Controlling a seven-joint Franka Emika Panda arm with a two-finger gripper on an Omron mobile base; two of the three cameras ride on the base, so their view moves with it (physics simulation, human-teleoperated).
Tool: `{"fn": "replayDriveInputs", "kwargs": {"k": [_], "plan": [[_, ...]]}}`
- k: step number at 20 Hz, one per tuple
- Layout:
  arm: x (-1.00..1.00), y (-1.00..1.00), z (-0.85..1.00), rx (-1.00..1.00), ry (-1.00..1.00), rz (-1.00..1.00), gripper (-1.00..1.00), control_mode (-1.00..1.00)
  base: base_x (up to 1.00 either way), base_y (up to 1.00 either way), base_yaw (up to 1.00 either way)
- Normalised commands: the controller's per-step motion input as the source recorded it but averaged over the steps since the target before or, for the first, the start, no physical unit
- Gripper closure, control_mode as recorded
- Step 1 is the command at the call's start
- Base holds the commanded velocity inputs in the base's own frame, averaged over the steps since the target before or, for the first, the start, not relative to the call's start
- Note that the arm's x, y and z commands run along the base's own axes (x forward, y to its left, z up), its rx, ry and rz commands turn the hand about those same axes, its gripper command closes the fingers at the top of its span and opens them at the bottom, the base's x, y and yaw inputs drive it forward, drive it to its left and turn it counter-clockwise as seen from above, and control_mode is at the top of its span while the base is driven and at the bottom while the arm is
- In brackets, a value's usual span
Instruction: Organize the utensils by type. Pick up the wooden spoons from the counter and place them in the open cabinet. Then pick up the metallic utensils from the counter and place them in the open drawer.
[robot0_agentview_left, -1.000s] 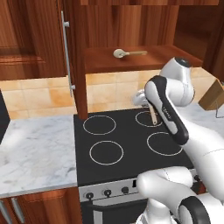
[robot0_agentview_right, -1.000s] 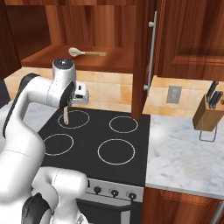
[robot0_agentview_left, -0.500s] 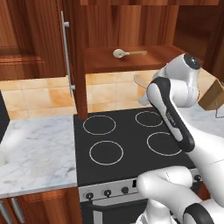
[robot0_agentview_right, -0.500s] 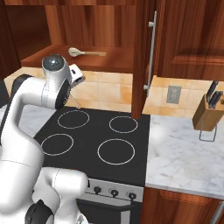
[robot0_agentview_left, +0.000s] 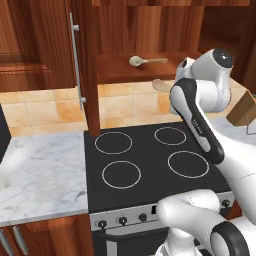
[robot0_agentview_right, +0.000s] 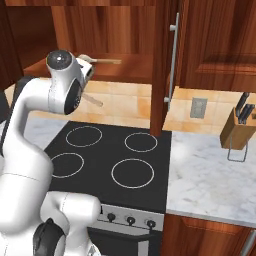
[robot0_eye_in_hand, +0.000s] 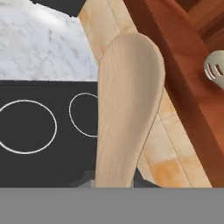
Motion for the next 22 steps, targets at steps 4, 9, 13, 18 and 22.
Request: {"fn": "replayDriveInputs", "kwargs": {"k": [4,9,13,18,22], "plan": [[0.05,-0.28,0.62,-0.35,0.0,0.16,1.0,-1.0,0.0,0.0,0.0],[0.02,-0.37,0.51,-0.29,-0.07,0.16,1.0,-1.0,0.0,0.0,0.0],[0.14,-0.44,0.2,-0.27,-0.13,0.04,1.0,-1.0,0.0,0.0,0.0],[0.37,-0.33,0.01,-0.16,-0.13,0.0,1.0,-1.0,0.0,0.0,0.0],[0.48,-0.29,0.01,-0.04,-0.01,0.0,1.0,-1.0,0.0,0.0,0.0]]}}
